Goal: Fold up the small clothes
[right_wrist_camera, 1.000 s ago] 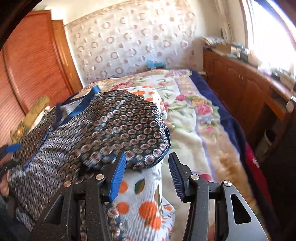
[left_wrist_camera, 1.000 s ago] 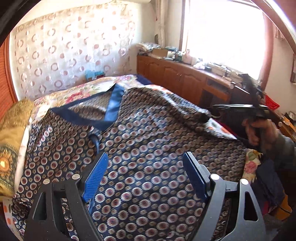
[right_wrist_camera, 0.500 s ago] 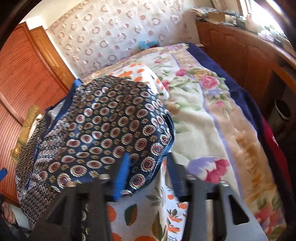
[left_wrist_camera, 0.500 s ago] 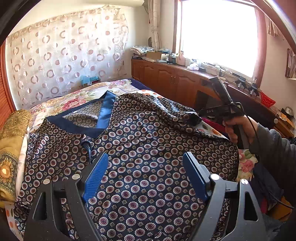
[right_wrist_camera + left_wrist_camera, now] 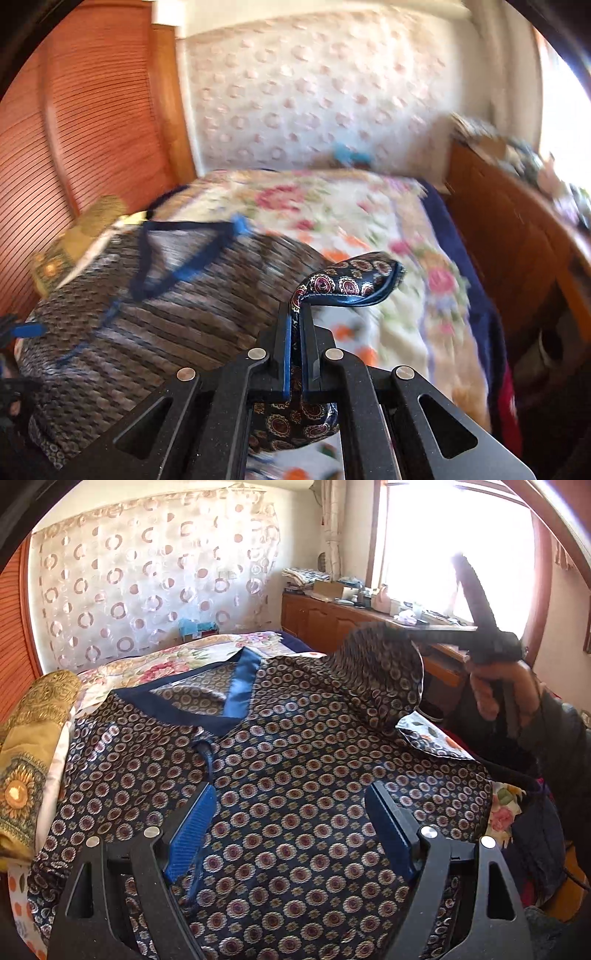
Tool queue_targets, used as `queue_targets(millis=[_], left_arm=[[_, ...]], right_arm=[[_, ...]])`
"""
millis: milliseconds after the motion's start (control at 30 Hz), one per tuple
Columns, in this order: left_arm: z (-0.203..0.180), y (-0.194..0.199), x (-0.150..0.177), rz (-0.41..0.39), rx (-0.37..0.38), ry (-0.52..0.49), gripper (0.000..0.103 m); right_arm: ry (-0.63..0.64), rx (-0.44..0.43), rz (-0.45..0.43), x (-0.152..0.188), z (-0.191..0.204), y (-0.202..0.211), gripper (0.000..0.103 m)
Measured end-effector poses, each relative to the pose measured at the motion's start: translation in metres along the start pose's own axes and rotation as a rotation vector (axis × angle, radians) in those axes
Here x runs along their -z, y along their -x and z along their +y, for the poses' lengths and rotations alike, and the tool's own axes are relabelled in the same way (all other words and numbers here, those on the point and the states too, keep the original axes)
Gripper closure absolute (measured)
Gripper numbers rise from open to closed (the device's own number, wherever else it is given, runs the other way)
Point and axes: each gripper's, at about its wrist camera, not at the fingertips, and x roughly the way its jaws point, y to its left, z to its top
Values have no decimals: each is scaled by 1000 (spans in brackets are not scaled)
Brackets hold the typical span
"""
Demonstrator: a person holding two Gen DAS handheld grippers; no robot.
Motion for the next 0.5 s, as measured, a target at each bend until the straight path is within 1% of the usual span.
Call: queue_targets(millis=[100,167,200,233,267,300,333,367,467,500], left_arm=[[9,1,2,0,-8,21,20],[14,2,3,0,-13,31,20],[16,3,4,-1,-15,34,20],[18,4,4,-1,-17,37,20],[20,5,5,-2,-20,40,20],[22,6,6,-2,-22,43,20],[25,7,7,-3,-25,47,20],[27,8,8,-5,-28,51,20],[35,9,9,-9,-35,66,20],[38,9,10,-10,-38,70,20]], right_arm=[[100,-83,-26,-16,46,5,100],[146,-159,-28,-18,72,8,99],[167,-180,-26,-17,83,8,91],[185,-179,-25,-17,92,8,76],[194,-179,-23,-16,98,6,69],[193,-188,-20,-14,100,5,58],[184,-196,-17,-13,99,5,56],[176,-199,-15,-13,95,3,56],[158,-172,8,-8,81,-1,56],[170,-189,22,-8,78,-3,56]])
